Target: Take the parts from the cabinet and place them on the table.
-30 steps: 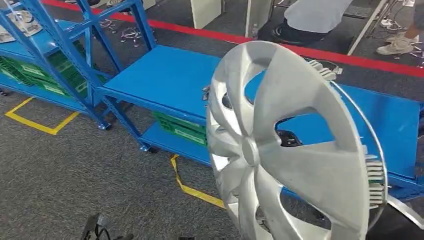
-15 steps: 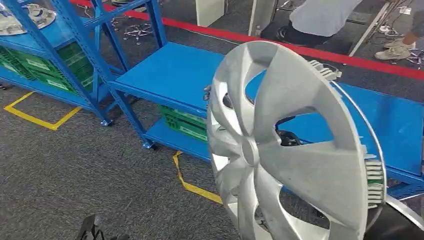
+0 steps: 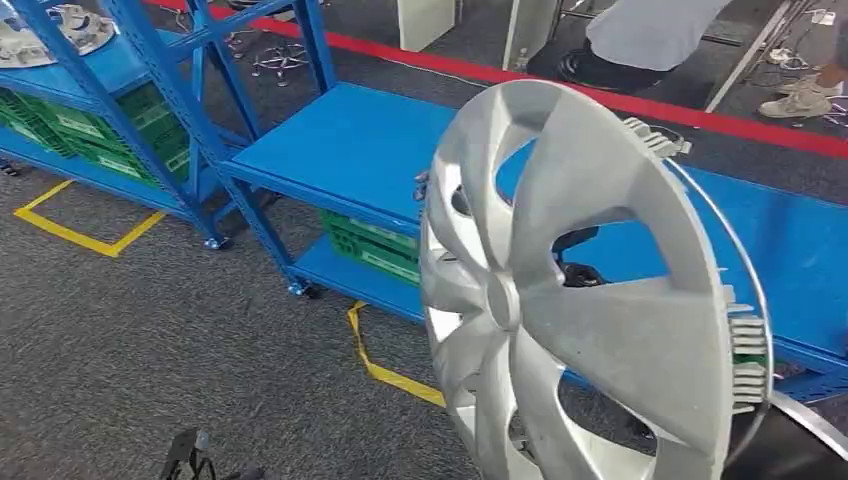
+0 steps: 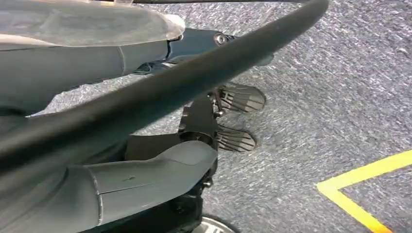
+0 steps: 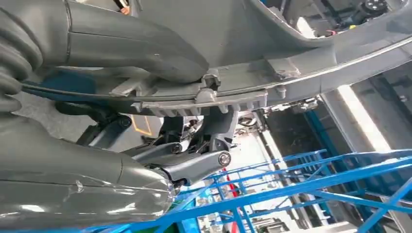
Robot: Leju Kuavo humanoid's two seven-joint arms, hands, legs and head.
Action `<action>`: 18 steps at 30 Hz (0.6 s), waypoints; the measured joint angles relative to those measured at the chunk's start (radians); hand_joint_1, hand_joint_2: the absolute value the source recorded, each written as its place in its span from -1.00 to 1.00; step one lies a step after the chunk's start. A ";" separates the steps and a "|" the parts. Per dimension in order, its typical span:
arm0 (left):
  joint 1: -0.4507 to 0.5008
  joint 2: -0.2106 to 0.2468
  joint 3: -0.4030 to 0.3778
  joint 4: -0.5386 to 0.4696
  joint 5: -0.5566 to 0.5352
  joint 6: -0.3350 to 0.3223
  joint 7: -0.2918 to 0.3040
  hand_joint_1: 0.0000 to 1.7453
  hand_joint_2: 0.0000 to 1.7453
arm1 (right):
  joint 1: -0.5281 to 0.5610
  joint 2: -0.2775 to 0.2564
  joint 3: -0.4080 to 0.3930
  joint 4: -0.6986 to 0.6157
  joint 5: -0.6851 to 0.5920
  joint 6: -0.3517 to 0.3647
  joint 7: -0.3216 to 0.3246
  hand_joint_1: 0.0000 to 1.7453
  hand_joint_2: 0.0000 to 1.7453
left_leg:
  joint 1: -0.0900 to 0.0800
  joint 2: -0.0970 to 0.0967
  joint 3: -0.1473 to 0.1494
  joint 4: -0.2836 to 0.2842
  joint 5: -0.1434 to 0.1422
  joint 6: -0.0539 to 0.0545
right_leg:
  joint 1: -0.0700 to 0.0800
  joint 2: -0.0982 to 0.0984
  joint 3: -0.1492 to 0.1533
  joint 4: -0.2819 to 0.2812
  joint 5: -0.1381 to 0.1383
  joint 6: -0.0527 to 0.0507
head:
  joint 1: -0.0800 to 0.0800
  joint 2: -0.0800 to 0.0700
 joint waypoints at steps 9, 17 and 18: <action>-0.001 -0.001 0.000 0.000 -0.004 -0.001 0.003 -1.00 1.00 | 0.008 0.000 0.000 -0.011 -0.003 -0.007 0.005 1.00 1.00 | 0.003 0.002 0.008 -0.014 0.006 0.017 | 0.000 0.001 0.002 -0.005 0.001 0.019 | -0.008 0.000; 0.001 -0.004 0.000 0.000 -0.003 -0.003 0.003 -1.00 1.00 | 0.018 -0.003 -0.002 -0.013 -0.002 -0.005 0.008 1.00 1.00 | 0.016 0.007 0.032 -0.019 -0.006 0.009 | -0.020 0.001 -0.119 0.219 -0.043 0.032 | 0.023 0.000; 0.001 -0.005 0.000 0.000 -0.003 -0.003 0.003 -1.00 1.00 | 0.016 -0.003 -0.002 -0.013 -0.002 -0.005 0.008 1.00 1.00 | 0.019 0.006 0.038 -0.013 -0.015 0.001 | -0.022 -0.003 -0.069 0.110 0.015 0.034 | 0.026 0.000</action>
